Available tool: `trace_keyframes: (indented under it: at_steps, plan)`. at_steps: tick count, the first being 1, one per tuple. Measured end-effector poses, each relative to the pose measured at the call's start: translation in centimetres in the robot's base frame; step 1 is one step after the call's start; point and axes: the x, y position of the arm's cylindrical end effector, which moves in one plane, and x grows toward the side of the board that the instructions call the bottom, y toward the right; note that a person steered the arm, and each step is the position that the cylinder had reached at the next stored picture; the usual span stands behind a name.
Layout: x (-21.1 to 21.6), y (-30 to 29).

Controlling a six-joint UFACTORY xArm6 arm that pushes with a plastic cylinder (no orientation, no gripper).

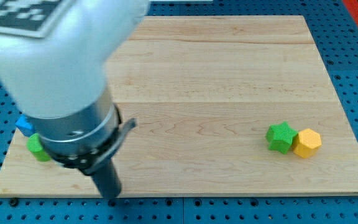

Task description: Move the green circle to the right of the blue cube

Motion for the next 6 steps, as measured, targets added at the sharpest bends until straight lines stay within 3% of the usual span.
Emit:
trace_keyframes:
  at_steps: [3, 6]
  plan:
    - [-0.8, -11.0]
    - [-5.3, -11.8]
